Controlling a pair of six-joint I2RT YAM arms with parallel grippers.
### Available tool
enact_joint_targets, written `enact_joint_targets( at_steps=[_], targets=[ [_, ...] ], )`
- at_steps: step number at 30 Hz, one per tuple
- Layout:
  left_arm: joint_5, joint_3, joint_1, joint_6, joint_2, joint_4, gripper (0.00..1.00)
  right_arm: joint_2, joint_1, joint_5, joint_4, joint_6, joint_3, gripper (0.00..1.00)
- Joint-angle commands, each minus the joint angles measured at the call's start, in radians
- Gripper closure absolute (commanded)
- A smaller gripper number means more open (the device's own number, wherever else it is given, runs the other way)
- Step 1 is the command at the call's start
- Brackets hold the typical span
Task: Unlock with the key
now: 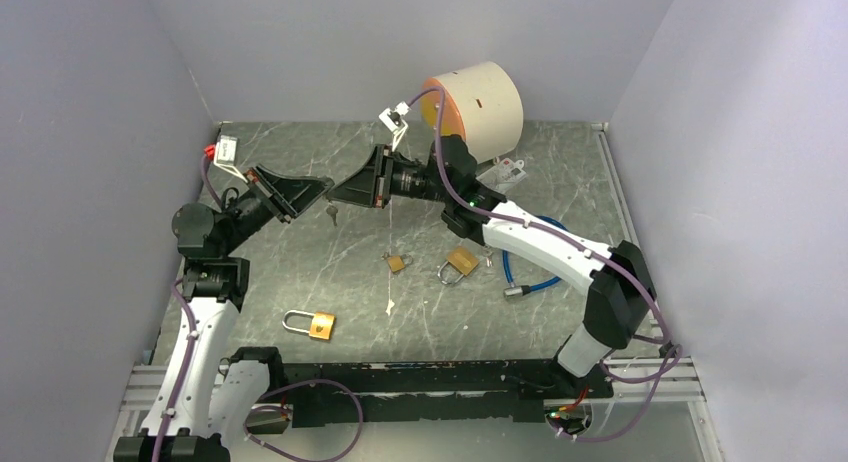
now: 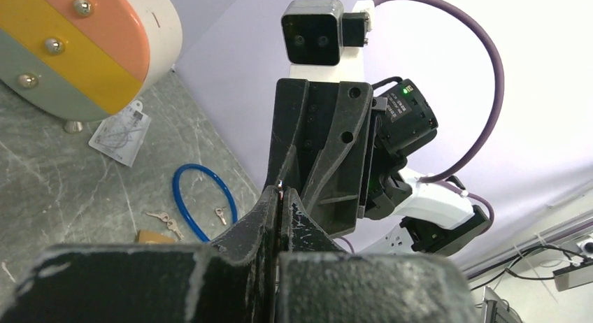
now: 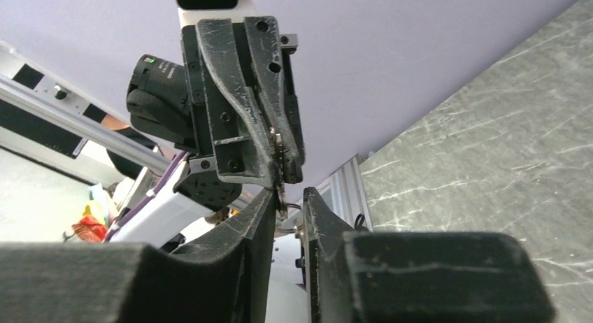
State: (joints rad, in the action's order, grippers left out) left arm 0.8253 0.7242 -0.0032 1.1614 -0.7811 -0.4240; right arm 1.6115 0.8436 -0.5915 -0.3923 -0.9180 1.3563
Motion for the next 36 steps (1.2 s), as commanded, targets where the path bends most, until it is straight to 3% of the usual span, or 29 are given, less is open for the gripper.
enact_joint_targets(
  at_steps=[1,4,7,8,9,11,15,23,32,36],
  targets=[
    [0.023,-0.007,0.000,0.034,-0.009,-0.071,0.98,0.019,-0.005,-0.047,-0.067,-0.016,0.061,0.80],
    [0.016,0.005,0.000,0.032,-0.012,-0.054,0.97,0.027,-0.005,-0.068,-0.083,-0.036,0.073,0.96],
    [-0.005,0.028,0.000,0.028,-0.012,0.002,0.81,0.017,-0.012,-0.054,-0.116,-0.063,0.060,1.00],
    [-0.021,0.038,0.000,0.030,-0.011,0.036,0.52,0.011,-0.017,-0.045,-0.126,-0.073,0.056,1.00],
    [-0.045,0.049,0.000,0.034,-0.008,0.105,0.32,0.002,-0.022,-0.034,-0.142,-0.089,0.050,1.00],
    [-0.090,0.073,0.000,0.039,-0.001,0.200,0.08,-0.013,-0.033,0.002,-0.165,-0.120,0.038,1.00],
    [-0.112,0.054,0.000,0.135,0.004,0.168,0.06,-0.039,-0.066,0.069,-0.204,-0.200,0.020,1.00],
    [-0.048,-0.120,-0.001,0.383,-0.056,-0.299,0.06,-0.052,-0.097,0.116,-0.232,-0.315,0.034,1.00],
    [-0.033,-0.101,-0.020,0.243,-0.123,-0.426,0.10,-0.032,-0.098,0.093,-0.247,-0.387,0.044,1.00],
    [0.014,-0.079,-0.034,0.277,-0.177,-0.536,0.15,-0.031,-0.099,0.092,-0.244,-0.408,0.050,1.00]
  ],
)
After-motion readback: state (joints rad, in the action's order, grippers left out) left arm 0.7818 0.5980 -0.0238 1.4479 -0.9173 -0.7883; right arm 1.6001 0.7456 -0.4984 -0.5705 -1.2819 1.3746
